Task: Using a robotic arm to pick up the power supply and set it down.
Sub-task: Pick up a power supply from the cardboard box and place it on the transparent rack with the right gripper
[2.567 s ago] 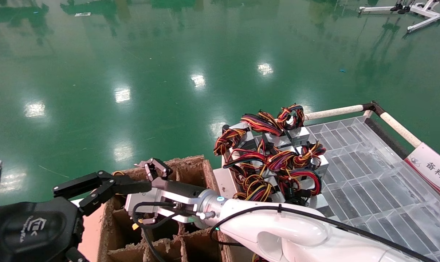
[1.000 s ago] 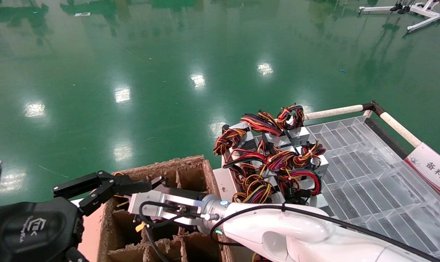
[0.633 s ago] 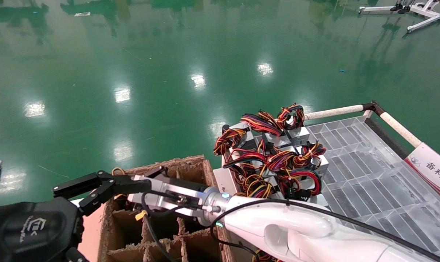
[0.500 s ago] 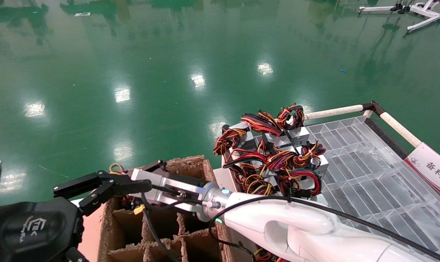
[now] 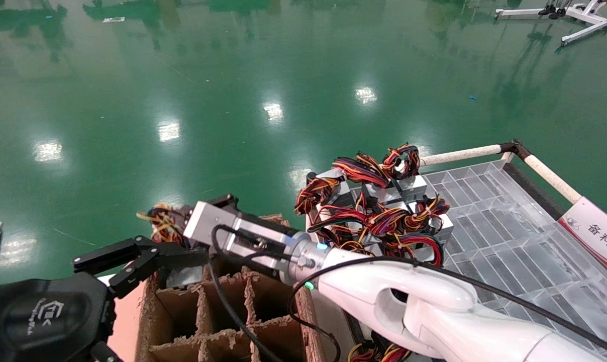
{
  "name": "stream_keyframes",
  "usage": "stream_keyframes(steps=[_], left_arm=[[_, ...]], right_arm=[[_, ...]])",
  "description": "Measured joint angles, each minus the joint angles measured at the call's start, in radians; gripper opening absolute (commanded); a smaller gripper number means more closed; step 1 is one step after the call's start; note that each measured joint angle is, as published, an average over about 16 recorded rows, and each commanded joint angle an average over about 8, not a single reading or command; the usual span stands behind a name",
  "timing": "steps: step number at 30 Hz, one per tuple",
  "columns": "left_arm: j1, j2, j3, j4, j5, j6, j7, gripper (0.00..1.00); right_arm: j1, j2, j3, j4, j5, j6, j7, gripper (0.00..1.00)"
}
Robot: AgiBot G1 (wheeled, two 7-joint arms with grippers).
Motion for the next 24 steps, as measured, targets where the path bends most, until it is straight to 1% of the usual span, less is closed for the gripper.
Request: stream_keyframes(steps=[14, 19, 24], left_arm=[[0.000, 0.000, 0.000, 0.000, 0.000, 0.000, 0.000, 1.00], [0.000, 0.000, 0.000, 0.000, 0.000, 0.000, 0.000, 1.00], [0.000, 0.000, 0.000, 0.000, 0.000, 0.000, 0.000, 1.00]], right_arm=[[0.015, 0.028, 0.074, -0.012, 0.080, -0.152, -0.115, 0.00], [0.026, 0.060, 0.102, -0.003, 0.095, -0.198, -0.154, 0.00], [0.039, 0.116, 0.130, 0.036, 0.103, -0.225, -0.187, 0.00]])
